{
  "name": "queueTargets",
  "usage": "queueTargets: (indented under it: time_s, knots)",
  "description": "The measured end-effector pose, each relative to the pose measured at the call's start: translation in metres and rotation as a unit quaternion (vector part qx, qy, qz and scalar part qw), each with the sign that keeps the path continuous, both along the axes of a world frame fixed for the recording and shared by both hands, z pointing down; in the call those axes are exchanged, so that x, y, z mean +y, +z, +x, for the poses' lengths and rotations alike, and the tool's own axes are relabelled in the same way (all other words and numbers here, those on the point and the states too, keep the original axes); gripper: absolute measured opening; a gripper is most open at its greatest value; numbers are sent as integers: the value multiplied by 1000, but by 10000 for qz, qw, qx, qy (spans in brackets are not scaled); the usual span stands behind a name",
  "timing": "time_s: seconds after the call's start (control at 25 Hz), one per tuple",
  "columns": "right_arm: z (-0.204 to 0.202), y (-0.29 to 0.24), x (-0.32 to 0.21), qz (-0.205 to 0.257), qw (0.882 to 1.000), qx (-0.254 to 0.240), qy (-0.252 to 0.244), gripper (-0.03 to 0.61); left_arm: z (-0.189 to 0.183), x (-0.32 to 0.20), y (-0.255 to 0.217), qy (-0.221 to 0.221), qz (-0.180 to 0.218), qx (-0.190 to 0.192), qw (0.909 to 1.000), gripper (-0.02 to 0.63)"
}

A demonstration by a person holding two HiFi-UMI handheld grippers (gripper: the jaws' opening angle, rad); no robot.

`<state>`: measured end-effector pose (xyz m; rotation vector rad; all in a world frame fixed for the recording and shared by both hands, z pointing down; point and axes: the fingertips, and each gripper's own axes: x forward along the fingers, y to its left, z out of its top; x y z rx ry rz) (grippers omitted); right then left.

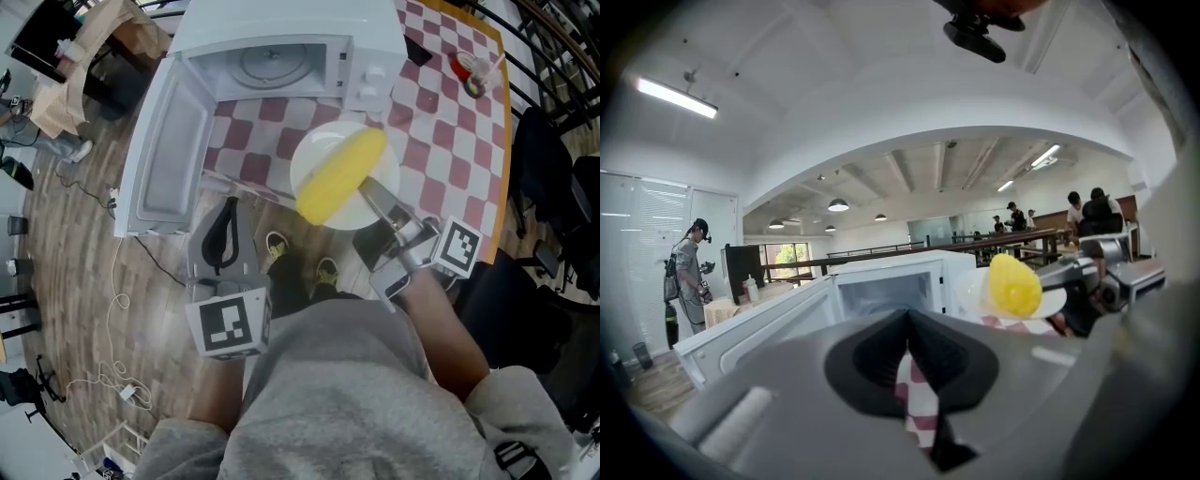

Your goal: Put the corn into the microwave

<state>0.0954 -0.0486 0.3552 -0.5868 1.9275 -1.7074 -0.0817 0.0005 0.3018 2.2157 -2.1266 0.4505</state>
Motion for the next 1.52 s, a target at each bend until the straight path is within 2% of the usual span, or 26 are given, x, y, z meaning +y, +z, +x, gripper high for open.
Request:
queueTargets:
  time_s: [0.64,1.52]
  knots:
    - [-27,-2,-35,-10,9999,19,106,8,-26,-39,1,157,-31,132,9998,8]
    - [-86,8,-117,-194,9989,174,402,8,-85,-150,8,483,-65,384,9981,8]
